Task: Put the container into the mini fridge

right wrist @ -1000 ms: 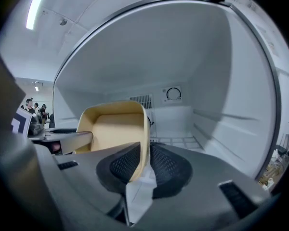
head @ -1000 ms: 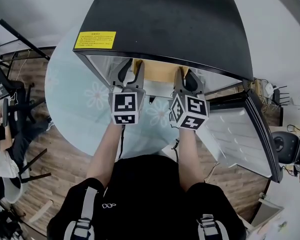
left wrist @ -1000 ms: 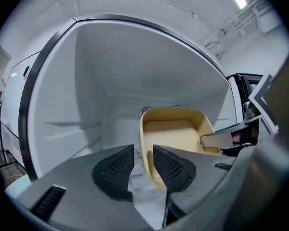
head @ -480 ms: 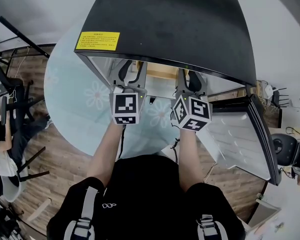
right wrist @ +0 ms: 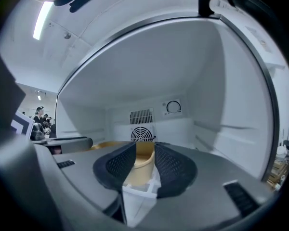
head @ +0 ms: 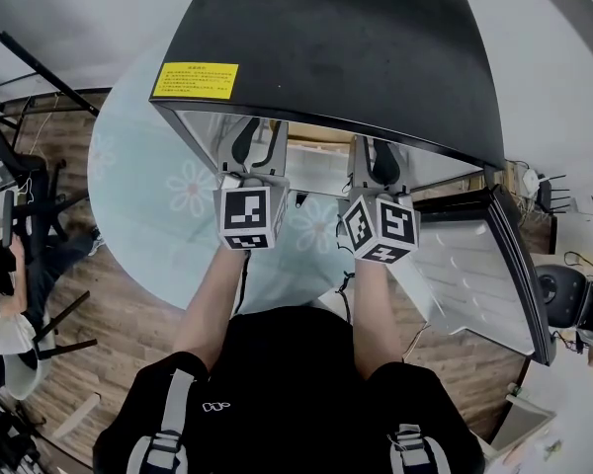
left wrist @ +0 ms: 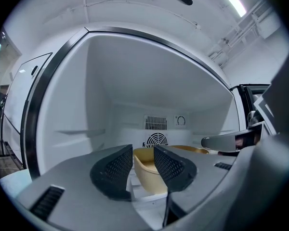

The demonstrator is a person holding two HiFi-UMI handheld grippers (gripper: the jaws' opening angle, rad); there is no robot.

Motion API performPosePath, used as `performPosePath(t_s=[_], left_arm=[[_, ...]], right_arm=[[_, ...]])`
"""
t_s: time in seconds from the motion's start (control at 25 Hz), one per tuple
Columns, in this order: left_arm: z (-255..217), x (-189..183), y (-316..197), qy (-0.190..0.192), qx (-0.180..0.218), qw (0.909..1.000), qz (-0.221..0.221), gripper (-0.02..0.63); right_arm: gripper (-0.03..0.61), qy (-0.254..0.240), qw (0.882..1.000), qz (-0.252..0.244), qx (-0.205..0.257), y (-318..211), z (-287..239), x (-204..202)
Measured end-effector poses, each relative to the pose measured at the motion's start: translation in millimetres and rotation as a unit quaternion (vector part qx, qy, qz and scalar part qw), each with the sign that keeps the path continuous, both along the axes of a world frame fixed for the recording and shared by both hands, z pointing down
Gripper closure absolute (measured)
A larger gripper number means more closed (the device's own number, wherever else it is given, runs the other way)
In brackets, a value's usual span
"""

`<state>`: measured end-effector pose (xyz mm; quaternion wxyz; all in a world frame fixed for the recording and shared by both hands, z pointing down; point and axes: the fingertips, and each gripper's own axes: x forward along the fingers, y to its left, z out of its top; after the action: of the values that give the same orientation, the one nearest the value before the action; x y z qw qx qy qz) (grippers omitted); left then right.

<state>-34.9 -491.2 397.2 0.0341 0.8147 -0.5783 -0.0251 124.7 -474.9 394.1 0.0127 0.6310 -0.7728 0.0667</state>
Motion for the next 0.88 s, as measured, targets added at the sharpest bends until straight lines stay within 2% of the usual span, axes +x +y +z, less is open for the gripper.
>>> performPosePath(t_s=[0.32,0.48,0.6,0.72,0.88], left_arm=[[-14.8,3.8,17.3,0.02,0.006,0.9998,-0.001,0.524],[-24.4,11.2,33.0,0.027,0.011,0.9995,0.006,0.607],[-31.7,16.1,48.6,0.041,0.011,0.999,0.017,0.607],[-29.9,21.1,65.5,0.063,-0.003,0.9975,0.031,0.607],[-26.1,25.3,87.6,0.065,-0.008,0.997,0.041,0.607]], right_arm=[[0.463,-0.006,1.0,-0.008,0.013,12.2,-11.0,-3.3],[0.489,-0.01,0.999,-0.013,0.028,25.4,-22.6,-5.0],[0.49,-0.01,0.999,-0.02,0.041,39.3,-33.9,-7.7],[0.571,-0.007,0.998,-0.023,0.058,57.6,-43.4,-8.2],[0.571,-0.008,0.997,-0.037,0.068,79.8,-45.9,-10.8]])
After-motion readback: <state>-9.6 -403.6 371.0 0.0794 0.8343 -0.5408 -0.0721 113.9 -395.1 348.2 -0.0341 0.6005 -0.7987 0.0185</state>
